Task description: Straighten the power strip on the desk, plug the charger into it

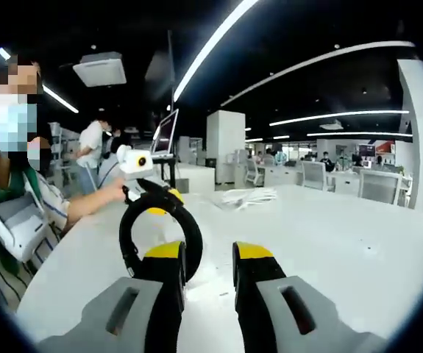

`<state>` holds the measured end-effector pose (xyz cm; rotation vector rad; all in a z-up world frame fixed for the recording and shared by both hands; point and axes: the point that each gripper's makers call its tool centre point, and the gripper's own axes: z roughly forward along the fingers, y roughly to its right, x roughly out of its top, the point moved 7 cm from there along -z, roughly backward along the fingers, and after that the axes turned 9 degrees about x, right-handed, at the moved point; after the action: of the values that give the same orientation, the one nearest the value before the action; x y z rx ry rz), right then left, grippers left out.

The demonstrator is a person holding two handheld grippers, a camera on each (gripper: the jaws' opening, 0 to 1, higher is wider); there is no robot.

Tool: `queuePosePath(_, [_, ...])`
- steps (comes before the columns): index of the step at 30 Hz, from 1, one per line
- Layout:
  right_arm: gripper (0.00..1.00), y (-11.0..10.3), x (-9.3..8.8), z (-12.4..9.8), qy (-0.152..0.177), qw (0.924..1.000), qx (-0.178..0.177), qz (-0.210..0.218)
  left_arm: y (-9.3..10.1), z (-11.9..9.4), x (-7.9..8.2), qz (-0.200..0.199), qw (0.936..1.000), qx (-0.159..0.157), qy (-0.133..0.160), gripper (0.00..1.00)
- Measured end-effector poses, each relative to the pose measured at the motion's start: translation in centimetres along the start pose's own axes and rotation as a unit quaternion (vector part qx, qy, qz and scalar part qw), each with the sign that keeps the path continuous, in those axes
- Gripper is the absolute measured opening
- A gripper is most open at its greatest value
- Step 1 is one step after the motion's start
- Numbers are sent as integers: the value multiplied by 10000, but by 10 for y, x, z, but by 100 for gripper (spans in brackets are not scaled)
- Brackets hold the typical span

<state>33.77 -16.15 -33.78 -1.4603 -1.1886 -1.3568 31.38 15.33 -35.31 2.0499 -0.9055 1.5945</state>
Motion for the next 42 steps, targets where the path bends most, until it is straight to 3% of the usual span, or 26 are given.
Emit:
queuePosePath(4, [24,8,-6,-8,-169,9996,-246,-1,-4,-3,-5,-98,9998,11,-155,29])
queuePosePath(6, [22,10,-11,-8,-256,9993,-278,31,-1,-5,-9,-223,9991,-205,-313,28])
queuePosePath(10, [22,7,-21,2,-593,9979,-277,28,-5,-4,-16,-96,9984,-3,-562,28])
queuePosePath(12, [22,8,-20,5,-556,9975,-423,-59,-6,-4,-19,-3,9975,103,-696,28])
queuePosePath(15, [22,5,-23,7,-609,9975,-359,99,-6,-5,-23,32,9962,108,-861,28])
queuePosePath(17, [22,2,-29,10,-819,9961,-317,102,-7,-5,-24,46,9956,76,-934,28])
queuePosePath(27, [22,-11,-48,25,-1300,9914,-33,111,-5,-6,-29,180,9931,-50,-1156,28])
queuePosePath(42, [22,-13,-52,34,-1387,9902,-72,135,-2,-2,-35,302,9902,-132,-1358,28])
